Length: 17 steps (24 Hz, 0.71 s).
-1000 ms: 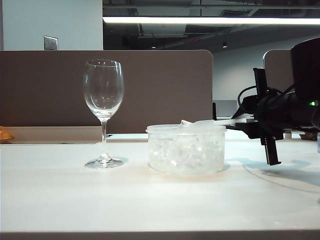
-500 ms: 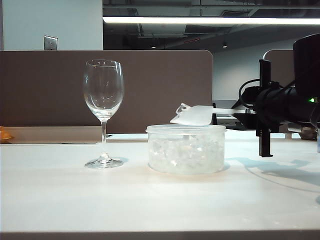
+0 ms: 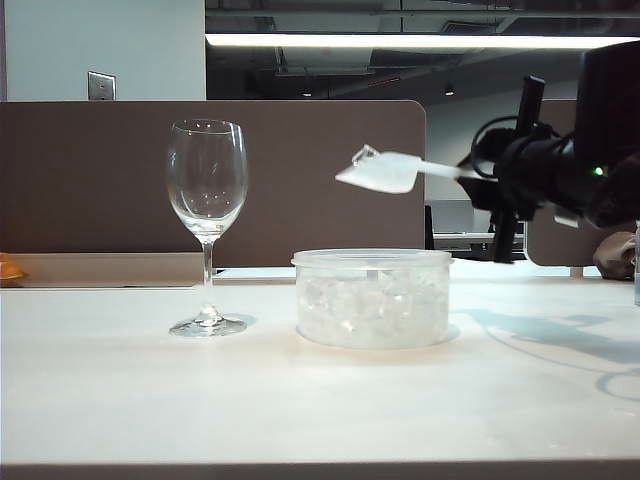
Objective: Pick up an ice shovel filled with ice cubes and pour the ice from the shovel into the glass.
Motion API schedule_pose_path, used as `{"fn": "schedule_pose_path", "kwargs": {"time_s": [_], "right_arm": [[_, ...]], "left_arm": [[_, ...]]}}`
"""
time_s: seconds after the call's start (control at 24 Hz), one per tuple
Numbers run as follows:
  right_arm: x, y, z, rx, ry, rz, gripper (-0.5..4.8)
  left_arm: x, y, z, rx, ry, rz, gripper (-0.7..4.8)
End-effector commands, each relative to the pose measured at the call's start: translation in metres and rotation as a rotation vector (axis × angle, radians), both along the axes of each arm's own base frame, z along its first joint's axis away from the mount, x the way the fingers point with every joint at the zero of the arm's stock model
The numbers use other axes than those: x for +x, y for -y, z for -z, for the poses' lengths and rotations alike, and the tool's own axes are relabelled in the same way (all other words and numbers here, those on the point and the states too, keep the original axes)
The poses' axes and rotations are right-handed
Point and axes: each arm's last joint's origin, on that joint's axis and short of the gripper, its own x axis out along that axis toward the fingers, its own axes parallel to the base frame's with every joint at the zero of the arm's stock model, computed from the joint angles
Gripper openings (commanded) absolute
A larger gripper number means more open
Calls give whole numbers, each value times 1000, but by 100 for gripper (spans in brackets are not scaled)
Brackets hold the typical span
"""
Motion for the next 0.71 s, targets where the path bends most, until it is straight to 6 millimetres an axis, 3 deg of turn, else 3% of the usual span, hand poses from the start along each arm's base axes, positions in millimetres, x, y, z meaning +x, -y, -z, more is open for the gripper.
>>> {"fn": "schedule_pose_path", "kwargs": {"time_s": [0.04, 0.71], "right_arm": [[4, -2, -11, 12, 28, -5, -6], [6, -18, -35, -57, -28, -15, -6]], "left_arm": [[0, 0, 0, 2, 2, 6, -5], [0, 0, 0, 2, 2, 6, -5]]}}
